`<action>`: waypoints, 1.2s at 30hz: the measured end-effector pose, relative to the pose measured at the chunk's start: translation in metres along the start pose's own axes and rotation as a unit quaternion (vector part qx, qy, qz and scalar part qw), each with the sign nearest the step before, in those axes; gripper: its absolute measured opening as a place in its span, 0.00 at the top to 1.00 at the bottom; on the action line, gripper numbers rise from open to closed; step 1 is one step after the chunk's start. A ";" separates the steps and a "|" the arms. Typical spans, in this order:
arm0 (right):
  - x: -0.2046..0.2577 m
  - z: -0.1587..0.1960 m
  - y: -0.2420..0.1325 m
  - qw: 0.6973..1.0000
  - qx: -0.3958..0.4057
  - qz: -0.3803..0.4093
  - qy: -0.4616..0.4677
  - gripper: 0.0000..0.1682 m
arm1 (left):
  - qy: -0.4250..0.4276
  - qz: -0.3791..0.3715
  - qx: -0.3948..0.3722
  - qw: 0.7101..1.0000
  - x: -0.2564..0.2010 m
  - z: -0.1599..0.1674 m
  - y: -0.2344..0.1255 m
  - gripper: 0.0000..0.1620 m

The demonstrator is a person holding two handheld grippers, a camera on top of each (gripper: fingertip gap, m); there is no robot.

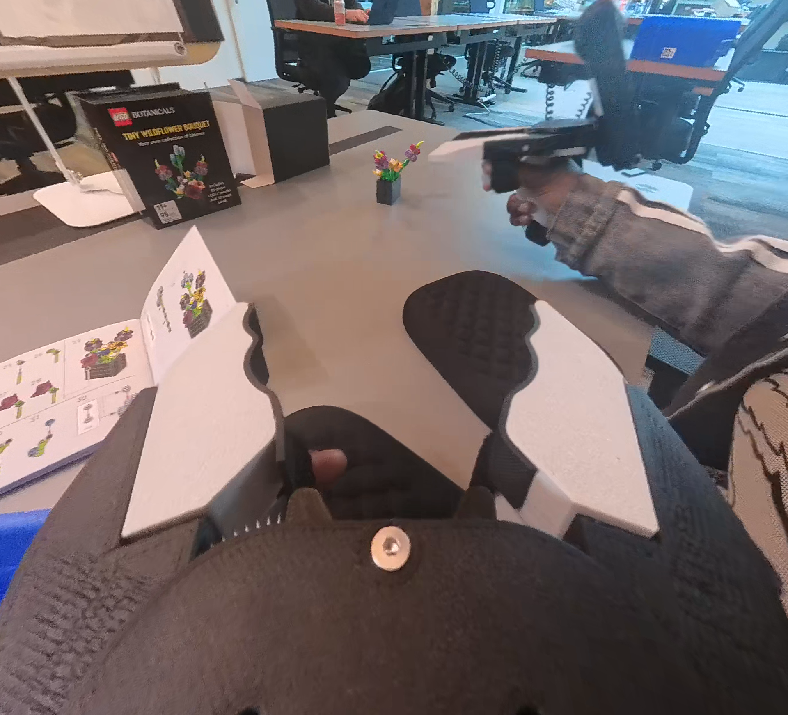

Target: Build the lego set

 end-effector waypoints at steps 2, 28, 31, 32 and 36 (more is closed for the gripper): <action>0.032 -0.010 0.007 0.997 -0.030 -0.071 0.023 0.51 | -0.010 -0.001 0.001 1.000 0.006 0.000 0.002 0.31; 0.077 0.038 0.118 0.856 0.342 -0.346 0.172 0.94 | 0.068 -0.089 0.081 0.990 0.033 0.011 0.077 0.94; 0.064 0.030 0.111 0.884 0.336 -0.310 0.098 0.92 | 0.114 -0.081 0.174 0.975 0.039 0.023 0.101 0.95; 0.063 0.026 0.110 0.893 0.333 -0.296 0.070 0.90 | 0.128 -0.077 0.197 0.969 0.041 0.030 0.107 0.95; 0.070 0.002 0.102 0.931 0.276 -0.225 -0.083 0.82 | 0.127 -0.046 0.267 0.954 0.042 0.055 0.120 0.94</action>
Point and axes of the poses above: each gripper's, where its closed fingertips meet, y out along the fingers, z out of its underside, x = y × z across the jaws, the point moved 6 cm from there along -y, back along the fingers, and after that the axes turned 15 degrees about -z, right-handed, at the moved point
